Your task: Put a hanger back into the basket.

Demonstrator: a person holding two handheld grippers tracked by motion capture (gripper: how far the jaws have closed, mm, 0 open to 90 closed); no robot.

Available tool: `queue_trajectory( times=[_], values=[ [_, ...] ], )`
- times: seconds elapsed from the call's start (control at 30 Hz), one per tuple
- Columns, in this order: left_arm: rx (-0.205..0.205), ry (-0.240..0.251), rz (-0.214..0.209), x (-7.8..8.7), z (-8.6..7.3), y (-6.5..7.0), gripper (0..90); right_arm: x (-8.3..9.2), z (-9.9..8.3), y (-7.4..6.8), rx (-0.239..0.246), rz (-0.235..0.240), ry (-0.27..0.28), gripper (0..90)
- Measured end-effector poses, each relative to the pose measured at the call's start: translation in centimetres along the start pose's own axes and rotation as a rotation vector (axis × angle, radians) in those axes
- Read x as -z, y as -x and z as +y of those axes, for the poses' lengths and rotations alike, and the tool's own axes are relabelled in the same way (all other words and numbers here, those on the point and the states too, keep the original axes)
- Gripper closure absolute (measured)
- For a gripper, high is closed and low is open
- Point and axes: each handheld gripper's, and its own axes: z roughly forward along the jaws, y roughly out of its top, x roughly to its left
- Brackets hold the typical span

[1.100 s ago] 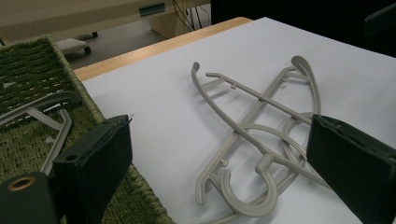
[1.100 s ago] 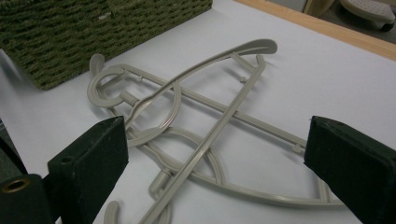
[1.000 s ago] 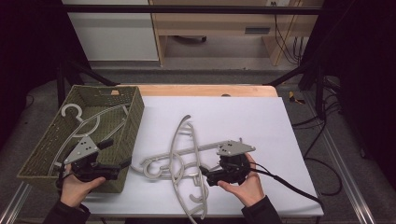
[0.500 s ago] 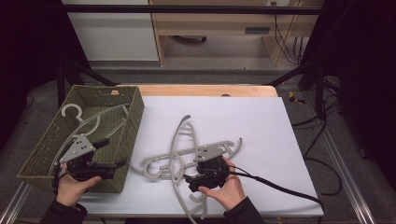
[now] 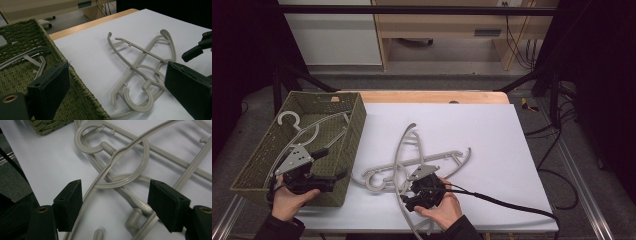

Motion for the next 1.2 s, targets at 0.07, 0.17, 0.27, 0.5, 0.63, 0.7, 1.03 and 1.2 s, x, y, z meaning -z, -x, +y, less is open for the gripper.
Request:
queue_trajectory(
  times=[0.07,0.17,0.27,0.5,0.63,0.7,1.03,1.2],
  values=[
    [0.001,0.0,0.002,0.0,0.0,0.0,6.1,-0.4,-0.1,-0.2,0.004,-0.003,-0.007,29.4],
    [0.002,0.001,0.004,0.0,0.0,-0.1,6.1,-1.0,-0.3,-0.7,0.003,-0.001,-0.027,29.7],
    [0.003,0.001,0.005,0.0,-0.1,-0.2,6.1,-1.6,-0.5,-1.0,-0.002,0.006,-0.047,29.9],
    [0.006,0.001,0.008,0.1,-0.1,-0.3,6.2,-3.0,-1.3,-1.4,-0.014,0.031,-0.085,34.8],
    [0.006,0.001,0.007,0.1,-0.1,-0.3,6.4,-3.5,-1.5,-1.6,-0.021,0.039,-0.097,38.1],
    [0.007,0.002,0.007,0.1,-0.1,-0.3,6.5,-3.8,-1.7,-1.7,-0.024,0.049,-0.111,41.6],
    [0.008,0.0,0.005,0.1,-0.1,-0.3,6.6,-4.4,-1.9,-1.7,-0.047,0.081,-0.131,51.0],
    [0.009,-0.001,0.003,0.0,-0.1,-0.3,6.8,-4.3,-1.8,-1.6,-0.066,0.108,-0.152,62.7]
  ],
)
